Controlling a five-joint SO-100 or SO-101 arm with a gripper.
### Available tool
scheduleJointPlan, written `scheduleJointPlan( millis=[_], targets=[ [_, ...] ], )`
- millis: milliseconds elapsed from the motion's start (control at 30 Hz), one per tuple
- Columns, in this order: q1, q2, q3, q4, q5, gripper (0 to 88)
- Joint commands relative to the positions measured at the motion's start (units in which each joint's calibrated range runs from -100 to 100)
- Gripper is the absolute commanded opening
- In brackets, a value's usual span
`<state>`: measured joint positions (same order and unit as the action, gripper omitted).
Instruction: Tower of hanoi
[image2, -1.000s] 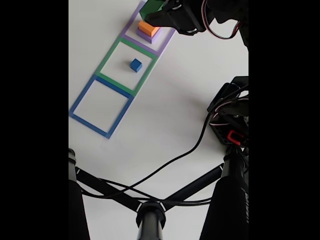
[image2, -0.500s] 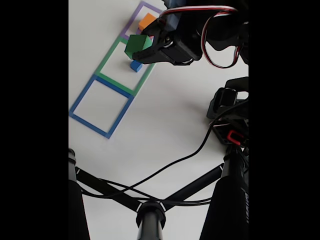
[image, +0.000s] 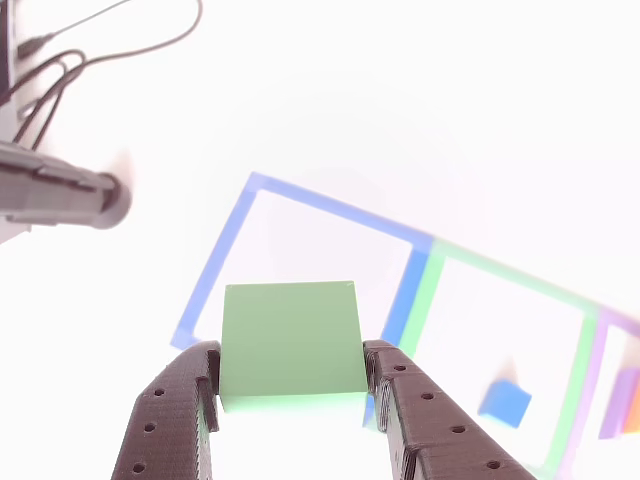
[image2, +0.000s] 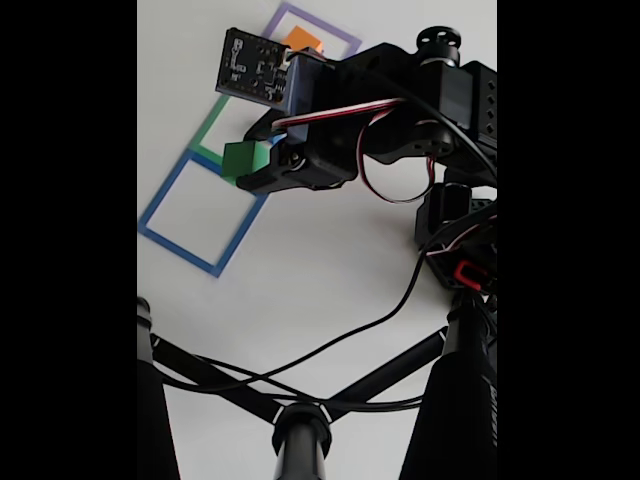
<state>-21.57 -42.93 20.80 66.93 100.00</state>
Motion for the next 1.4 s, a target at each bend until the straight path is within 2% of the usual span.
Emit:
scheduleJointPlan(
  millis=[0,267,433,633,1000,1367],
  targets=[
    [-0.38,-5.48,23.74,-23.37,0.00,2.5],
    [-0.38,2.44,51.56,-66.45,0.00,2.5],
    [-0.29,16.81,56.38,-88.23,0.00,2.8],
    [-0.58,36.59,53.56,-108.31,0.00,3.1],
    [-0.19,56.94,47.84,-124.99,0.00,3.3],
    [-0.48,61.94,47.02,-128.47,0.00,3.8]
  ],
)
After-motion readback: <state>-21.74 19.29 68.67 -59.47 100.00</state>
